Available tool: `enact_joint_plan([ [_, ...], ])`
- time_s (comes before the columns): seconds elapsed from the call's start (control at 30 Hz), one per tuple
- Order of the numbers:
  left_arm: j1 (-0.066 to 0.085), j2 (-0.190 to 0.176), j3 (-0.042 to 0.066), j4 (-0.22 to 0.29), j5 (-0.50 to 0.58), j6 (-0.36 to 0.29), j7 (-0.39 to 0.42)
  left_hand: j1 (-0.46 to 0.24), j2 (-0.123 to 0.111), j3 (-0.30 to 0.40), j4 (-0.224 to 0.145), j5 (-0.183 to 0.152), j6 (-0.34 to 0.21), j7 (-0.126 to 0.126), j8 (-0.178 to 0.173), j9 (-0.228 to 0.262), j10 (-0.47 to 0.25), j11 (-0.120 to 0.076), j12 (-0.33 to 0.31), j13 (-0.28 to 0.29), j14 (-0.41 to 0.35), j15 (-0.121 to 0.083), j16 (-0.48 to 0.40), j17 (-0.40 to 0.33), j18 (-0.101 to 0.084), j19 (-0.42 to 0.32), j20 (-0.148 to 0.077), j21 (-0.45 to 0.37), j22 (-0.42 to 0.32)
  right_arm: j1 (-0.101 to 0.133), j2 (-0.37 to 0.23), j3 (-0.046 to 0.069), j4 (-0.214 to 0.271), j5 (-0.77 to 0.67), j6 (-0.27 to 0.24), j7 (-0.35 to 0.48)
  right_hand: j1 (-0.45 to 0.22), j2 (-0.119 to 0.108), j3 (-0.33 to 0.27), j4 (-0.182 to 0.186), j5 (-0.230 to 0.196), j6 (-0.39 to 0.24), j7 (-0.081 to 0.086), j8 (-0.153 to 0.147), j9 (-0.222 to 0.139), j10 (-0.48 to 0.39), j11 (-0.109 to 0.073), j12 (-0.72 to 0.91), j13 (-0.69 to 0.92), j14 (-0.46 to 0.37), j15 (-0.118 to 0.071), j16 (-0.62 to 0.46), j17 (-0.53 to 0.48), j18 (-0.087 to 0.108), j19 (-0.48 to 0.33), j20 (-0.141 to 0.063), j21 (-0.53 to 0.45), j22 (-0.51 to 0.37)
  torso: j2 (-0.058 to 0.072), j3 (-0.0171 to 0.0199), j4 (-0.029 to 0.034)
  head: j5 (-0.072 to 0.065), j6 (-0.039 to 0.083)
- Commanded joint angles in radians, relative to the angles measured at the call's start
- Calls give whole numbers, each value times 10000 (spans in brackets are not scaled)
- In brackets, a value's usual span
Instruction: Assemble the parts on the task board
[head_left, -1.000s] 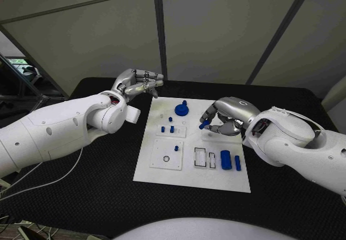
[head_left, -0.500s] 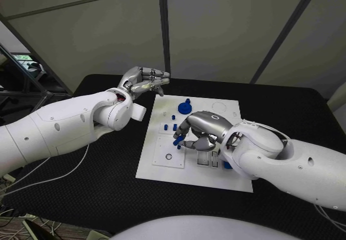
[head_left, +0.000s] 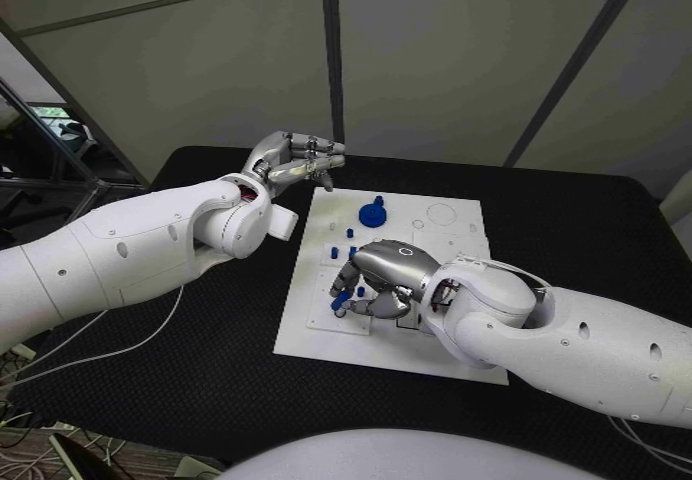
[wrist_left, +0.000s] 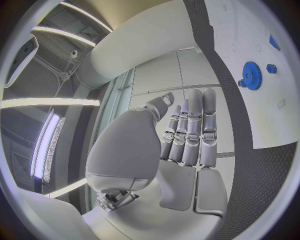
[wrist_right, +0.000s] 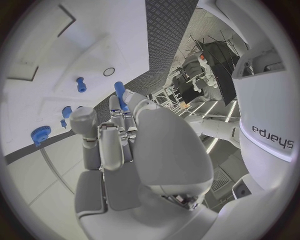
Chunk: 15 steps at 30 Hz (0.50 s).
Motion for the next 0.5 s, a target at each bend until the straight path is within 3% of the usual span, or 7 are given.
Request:
enact_joint_plan([
  [0.03, 16, 9, 8, 4, 30, 105, 7, 26, 93, -47, 6, -34, -17, 14, 30, -2, -66, 10, 55, -6, -27, -5, -67, -9, -180, -6, 16, -38, -9, 8, 52, -8, -73, -217, 239, 118, -19, -39, 81, 2, 50, 27, 57, 58, -4, 72, 24, -33, -13, 463, -33, 47, 10, -104, -26, 44, -12, -8, 1, -1, 7, 28, -2],
  [0.5, 16, 26, 9, 16, 28, 140, 1, 33, 104, -47, 4, -33, -16, 18, 34, -1, -70, 12, 63, -5, -28, -5, -68, -13, -179, -4, 15, -39, -13, 5, 283, -29, -376, -739, 860, -178, -75, -56, 97, -6, 32, 44, 52, 58, -2, 97, 22, -59, -1, 454, -29, 32, -24, -94, -68, 51, -43, -58, 6, 3, -4, 89, -79],
])
